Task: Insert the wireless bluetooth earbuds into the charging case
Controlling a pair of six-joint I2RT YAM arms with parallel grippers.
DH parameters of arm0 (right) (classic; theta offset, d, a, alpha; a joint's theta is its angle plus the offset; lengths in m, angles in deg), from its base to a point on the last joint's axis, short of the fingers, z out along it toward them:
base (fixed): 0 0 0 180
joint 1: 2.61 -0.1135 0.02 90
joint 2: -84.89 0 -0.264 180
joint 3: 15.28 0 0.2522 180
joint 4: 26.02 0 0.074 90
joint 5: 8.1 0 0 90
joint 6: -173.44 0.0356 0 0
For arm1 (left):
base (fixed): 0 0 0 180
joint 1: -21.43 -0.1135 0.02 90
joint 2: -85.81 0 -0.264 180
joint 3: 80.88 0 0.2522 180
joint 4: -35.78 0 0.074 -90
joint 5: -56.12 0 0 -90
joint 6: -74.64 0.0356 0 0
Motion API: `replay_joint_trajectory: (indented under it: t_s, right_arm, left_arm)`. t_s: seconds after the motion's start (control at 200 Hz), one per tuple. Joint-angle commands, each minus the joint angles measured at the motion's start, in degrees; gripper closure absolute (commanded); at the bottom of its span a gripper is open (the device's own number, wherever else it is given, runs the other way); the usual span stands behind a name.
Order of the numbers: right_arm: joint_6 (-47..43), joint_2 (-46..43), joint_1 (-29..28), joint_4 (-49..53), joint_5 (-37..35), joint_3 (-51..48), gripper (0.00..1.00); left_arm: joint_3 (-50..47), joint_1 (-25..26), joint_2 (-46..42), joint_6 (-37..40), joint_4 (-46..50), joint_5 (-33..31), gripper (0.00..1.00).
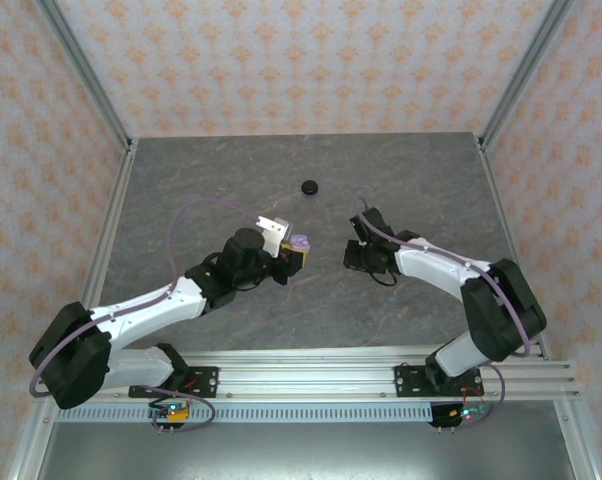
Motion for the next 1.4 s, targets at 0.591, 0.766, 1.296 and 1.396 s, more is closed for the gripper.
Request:
replay_joint_trajectory:
  t_s: [0.591, 0.766, 1.296, 1.396]
  right_arm:
    - [-3.61, 9.59, 0.41, 9.35, -1.87, 6.89, 0.6]
    - [-8.48, 12.74, 0.42, 17.91, -1.99, 13.08, 0.59]
    - [-12.82, 19.35, 0.38, 26.55, 0.71, 21.73, 0.62]
    - [-12.91, 19.96, 0.31, 26.42, 1.13, 21.96, 0.63]
  left_arm:
    - [-1.64, 0.24, -2.59, 1.6, 2.3, -2.94, 0.95]
    - [-1.75, 0.28, -2.96, 1.57, 2.38, -2.95, 0.95]
    - [-1.74, 0.28, -3.89, 1.74, 2.68, -3.34, 0.95]
    - [-1.73, 0.29, -3.84, 1.77, 2.53, -3.3, 0.95]
